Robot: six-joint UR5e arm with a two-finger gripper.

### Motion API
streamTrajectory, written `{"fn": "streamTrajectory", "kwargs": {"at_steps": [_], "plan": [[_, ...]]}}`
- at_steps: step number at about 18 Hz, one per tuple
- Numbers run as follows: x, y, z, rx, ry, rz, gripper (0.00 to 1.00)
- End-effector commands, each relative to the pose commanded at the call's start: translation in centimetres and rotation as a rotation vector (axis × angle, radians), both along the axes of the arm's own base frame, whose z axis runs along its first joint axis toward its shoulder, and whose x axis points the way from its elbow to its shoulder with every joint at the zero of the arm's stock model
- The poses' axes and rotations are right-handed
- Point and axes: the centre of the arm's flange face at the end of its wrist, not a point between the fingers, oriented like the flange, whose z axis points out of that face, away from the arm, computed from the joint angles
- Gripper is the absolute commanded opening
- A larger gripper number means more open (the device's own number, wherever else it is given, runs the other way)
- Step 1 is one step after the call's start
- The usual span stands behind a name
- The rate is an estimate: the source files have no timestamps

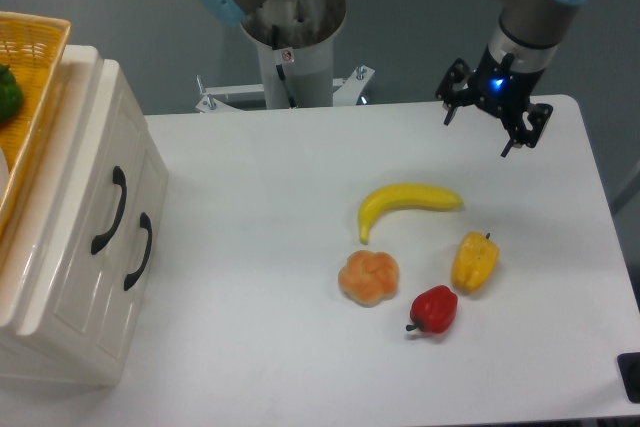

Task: Slide the top white drawer open
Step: 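Move the gripper from its start pose toward the white drawer unit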

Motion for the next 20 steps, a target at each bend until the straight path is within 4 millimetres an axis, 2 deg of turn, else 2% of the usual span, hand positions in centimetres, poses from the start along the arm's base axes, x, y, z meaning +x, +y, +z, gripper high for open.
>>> {"fn": "streamTrajectory", "kwargs": {"at_steps": [7, 14, 20], "plan": [[0.2, 0.6, 0.0, 0.0, 0.0, -0.011, 1.0], [0.9, 0.6, -1.6, -0.007, -0.03, -0.014, 1.0], [1.5, 1.4, -1.9, -0.006, -0.044, -0.027, 1.0]]}}
